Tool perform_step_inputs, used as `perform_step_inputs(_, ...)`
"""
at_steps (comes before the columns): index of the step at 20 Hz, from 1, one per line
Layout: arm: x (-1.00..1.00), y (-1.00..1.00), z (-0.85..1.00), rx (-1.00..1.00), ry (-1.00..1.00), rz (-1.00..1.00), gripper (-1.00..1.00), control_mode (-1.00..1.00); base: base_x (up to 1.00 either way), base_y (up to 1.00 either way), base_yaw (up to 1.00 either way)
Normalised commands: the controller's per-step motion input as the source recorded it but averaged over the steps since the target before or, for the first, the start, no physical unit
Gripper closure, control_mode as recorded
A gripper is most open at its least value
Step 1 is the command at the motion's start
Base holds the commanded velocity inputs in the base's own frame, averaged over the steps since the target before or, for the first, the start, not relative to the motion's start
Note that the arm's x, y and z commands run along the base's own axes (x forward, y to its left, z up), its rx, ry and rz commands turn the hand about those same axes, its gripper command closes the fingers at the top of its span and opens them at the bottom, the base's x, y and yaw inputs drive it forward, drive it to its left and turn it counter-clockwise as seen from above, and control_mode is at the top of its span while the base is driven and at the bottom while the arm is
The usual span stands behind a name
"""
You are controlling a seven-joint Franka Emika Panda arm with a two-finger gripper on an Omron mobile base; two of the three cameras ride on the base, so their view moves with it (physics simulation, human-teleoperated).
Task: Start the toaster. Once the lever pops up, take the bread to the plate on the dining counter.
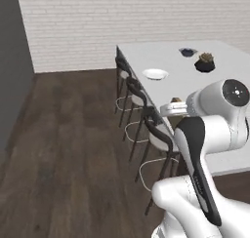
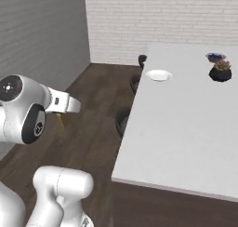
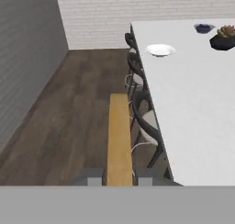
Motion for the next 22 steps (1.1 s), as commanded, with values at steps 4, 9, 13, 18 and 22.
perform_step_inputs(4,0.00,0.00,0.00,0.00,0.00,0.00,1.00,1.00,0.53,1.00,-0.34)
perform_step_inputs(9,0.00,0.00,0.00,0.00,0.00,0.00,1.00,1.00,0.72,1.00,-0.39)
perform_step_inputs(13,0.00,0.00,0.00,0.00,0.00,0.00,1.00,1.00,1.00,1.00,-0.43)
perform_step_inputs(18,0.00,0.00,0.00,0.00,0.00,0.00,1.00,1.00,0.97,1.00,-0.46)
perform_step_inputs(22,0.00,0.00,0.00,0.00,0.00,0.00,1.00,1.00,1.00,0.97,-0.61)
